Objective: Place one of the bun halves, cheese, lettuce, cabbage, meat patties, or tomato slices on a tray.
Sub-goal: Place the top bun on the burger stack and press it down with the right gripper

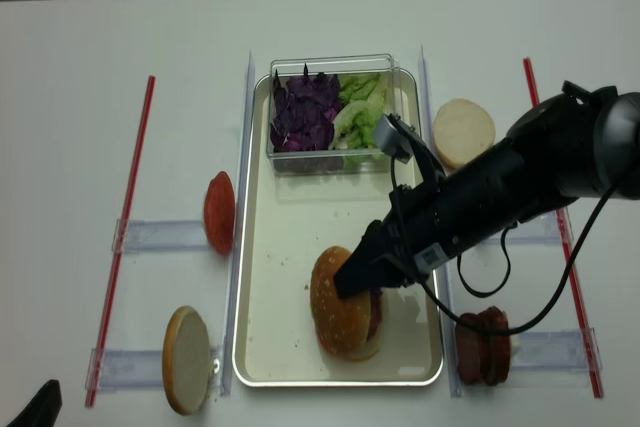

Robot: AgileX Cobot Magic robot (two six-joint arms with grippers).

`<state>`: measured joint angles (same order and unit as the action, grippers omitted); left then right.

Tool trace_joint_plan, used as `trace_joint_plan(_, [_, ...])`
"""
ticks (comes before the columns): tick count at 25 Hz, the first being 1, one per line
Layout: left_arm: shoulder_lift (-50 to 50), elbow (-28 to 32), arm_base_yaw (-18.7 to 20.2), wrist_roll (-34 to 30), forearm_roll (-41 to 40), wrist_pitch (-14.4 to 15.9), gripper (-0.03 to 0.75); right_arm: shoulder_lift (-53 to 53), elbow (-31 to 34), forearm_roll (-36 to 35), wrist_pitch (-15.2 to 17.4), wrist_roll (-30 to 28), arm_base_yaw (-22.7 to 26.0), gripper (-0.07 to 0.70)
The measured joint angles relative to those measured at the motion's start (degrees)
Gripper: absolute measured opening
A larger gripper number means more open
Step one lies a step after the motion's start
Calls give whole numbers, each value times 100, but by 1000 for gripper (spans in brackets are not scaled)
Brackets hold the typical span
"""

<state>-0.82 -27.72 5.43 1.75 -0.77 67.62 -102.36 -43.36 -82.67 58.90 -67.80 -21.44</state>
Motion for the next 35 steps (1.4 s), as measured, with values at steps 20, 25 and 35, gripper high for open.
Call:
trace_joint_plan(20, [0, 0, 0, 0, 0, 0, 491, 0, 0, 100, -338, -90, 161, 351])
trace_joint_plan(25, [0, 0, 0, 0, 0, 0, 491, 0, 0, 110, -498, -151, 161, 363])
trace_joint_plan(35, [0, 0, 0, 0, 0, 0, 491, 0, 0, 297, -536, -167, 161, 403])
